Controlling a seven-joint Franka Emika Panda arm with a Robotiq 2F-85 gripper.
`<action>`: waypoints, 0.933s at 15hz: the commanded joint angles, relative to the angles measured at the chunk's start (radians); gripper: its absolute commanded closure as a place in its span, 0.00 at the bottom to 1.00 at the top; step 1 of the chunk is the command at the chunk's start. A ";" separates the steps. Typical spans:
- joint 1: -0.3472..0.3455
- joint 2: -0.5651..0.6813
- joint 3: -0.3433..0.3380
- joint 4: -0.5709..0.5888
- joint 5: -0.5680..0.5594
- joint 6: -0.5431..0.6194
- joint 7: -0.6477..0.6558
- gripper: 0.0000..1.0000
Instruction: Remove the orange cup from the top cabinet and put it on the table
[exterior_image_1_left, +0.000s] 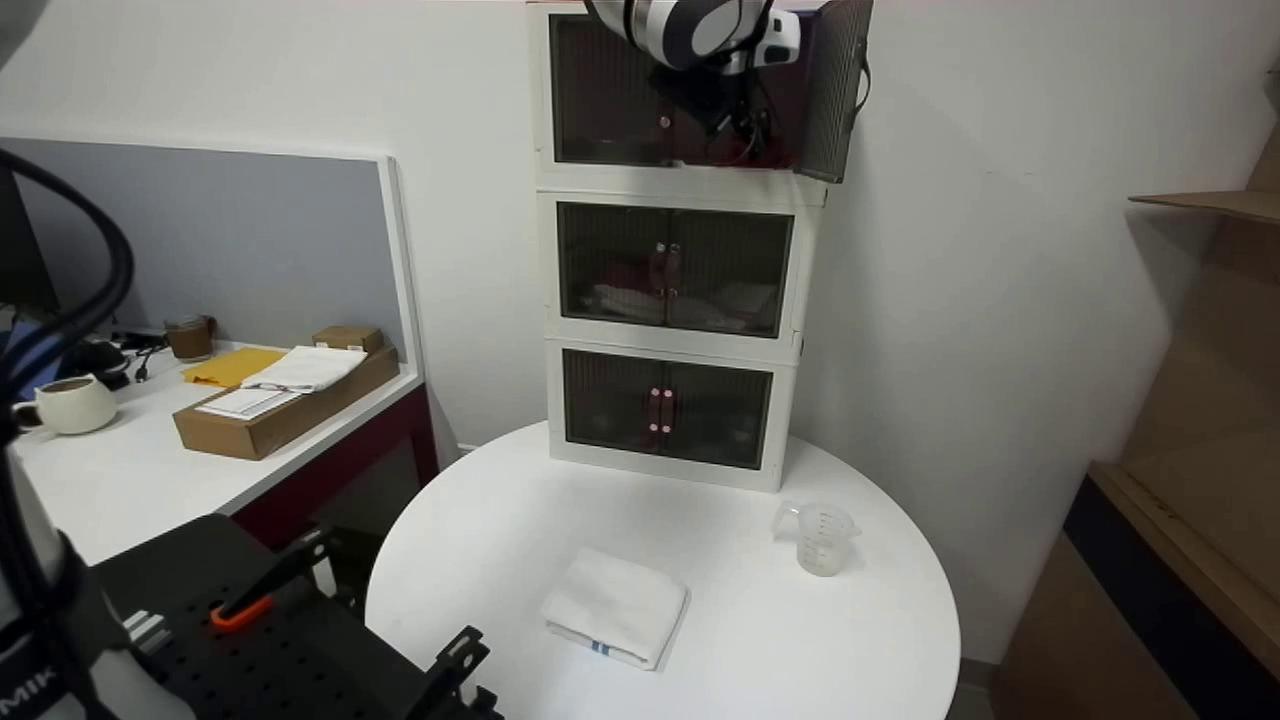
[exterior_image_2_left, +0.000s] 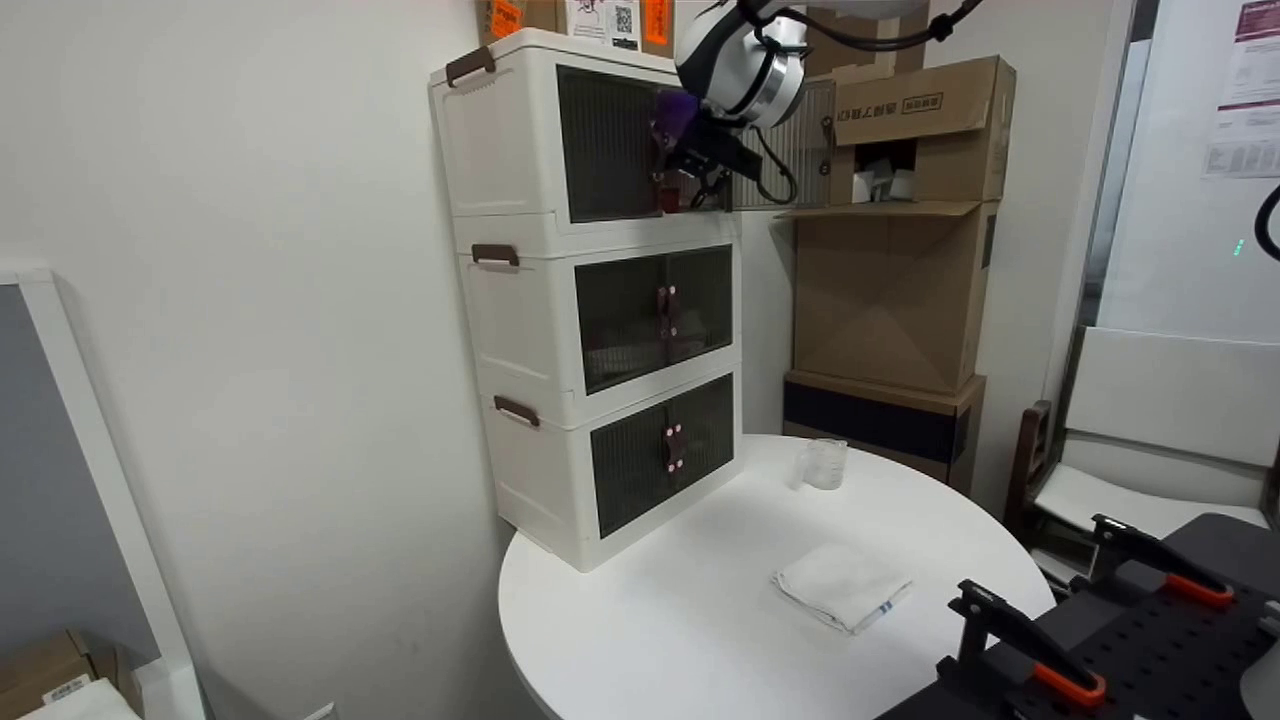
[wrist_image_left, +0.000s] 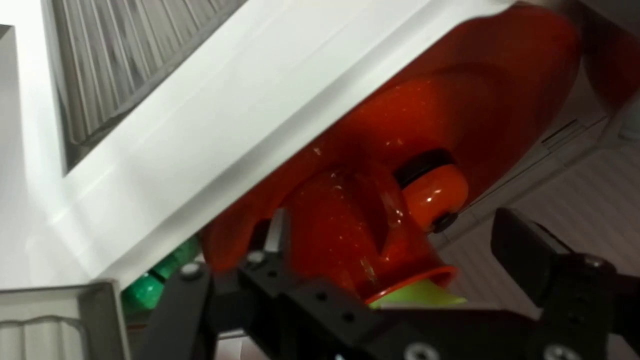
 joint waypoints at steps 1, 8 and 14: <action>0.006 0.066 0.001 0.083 -0.039 0.008 0.039 0.00; 0.019 0.115 -0.001 0.144 -0.067 0.014 0.045 0.37; 0.025 0.124 -0.003 0.164 -0.084 0.011 0.048 0.85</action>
